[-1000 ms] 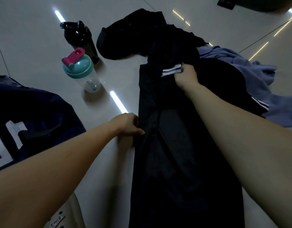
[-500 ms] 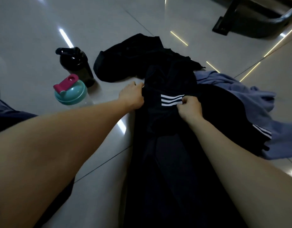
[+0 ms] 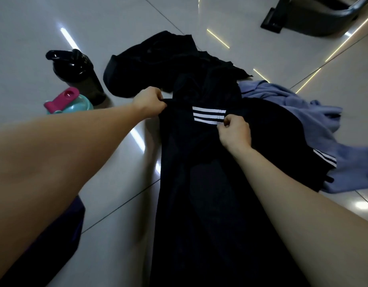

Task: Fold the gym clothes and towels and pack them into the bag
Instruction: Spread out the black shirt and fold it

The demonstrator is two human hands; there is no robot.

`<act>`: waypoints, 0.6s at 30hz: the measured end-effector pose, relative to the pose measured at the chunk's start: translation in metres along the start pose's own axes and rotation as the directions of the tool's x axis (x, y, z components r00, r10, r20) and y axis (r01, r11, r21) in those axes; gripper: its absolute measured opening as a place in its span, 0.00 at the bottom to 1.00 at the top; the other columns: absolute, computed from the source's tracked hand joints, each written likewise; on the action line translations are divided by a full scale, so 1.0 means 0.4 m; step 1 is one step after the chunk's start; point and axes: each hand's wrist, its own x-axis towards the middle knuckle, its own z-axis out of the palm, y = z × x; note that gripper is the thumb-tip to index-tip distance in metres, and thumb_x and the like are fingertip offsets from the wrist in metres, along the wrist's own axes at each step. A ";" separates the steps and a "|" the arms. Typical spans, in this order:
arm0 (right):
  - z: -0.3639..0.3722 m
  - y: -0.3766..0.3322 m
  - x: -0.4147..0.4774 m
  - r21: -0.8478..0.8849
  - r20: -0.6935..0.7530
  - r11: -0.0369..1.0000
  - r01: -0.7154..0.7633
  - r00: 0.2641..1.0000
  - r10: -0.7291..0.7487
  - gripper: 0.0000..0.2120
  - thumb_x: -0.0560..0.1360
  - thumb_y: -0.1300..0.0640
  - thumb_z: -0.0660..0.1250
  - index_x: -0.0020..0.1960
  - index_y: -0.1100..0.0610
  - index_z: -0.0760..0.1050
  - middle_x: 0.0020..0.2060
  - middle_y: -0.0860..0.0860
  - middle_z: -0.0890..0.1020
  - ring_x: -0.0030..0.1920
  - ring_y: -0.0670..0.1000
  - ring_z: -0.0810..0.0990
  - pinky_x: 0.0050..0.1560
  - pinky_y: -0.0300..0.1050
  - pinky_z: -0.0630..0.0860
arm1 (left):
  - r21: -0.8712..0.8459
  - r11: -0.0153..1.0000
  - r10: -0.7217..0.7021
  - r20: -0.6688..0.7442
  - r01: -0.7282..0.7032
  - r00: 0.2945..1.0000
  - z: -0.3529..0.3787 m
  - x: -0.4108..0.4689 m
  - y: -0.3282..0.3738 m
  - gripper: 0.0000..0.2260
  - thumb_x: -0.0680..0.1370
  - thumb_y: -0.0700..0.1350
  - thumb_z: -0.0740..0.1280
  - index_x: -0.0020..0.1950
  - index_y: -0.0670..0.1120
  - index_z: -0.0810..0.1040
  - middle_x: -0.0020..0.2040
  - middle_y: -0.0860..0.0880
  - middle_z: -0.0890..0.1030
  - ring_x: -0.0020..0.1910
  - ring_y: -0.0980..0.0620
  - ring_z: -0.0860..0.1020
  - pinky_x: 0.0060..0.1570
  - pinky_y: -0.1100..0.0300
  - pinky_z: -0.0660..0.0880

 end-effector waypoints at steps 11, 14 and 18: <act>0.012 -0.060 0.039 0.207 0.060 0.970 -0.130 0.991 0.120 0.09 0.81 0.56 0.64 0.44 0.57 0.77 0.32 0.53 0.84 0.27 0.50 0.84 0.35 0.53 0.85 | 0.111 0.993 -0.011 -0.222 0.037 0.975 0.002 -0.017 0.015 0.09 0.79 0.46 0.65 0.58 0.48 0.77 0.54 0.44 0.80 0.53 0.40 0.79 0.51 0.49 0.76; 0.027 -0.059 0.032 0.223 0.118 0.969 -0.102 0.990 0.077 0.04 0.76 0.58 0.63 0.47 0.55 0.76 0.39 0.53 0.85 0.34 0.53 0.86 0.39 0.54 0.85 | 0.091 0.995 0.053 -0.160 -0.038 0.986 0.018 -0.028 0.005 0.19 0.78 0.48 0.68 0.68 0.48 0.70 0.62 0.43 0.75 0.61 0.39 0.76 0.59 0.46 0.74; 0.011 -0.045 -0.057 0.163 0.125 0.987 -0.009 0.992 -0.011 0.15 0.76 0.58 0.63 0.61 0.51 0.69 0.45 0.51 0.83 0.45 0.54 0.83 0.50 0.52 0.81 | 0.165 0.965 0.223 -0.107 -0.204 0.969 0.086 -0.141 -0.026 0.26 0.76 0.51 0.69 0.73 0.47 0.66 0.65 0.41 0.71 0.63 0.37 0.73 0.62 0.43 0.73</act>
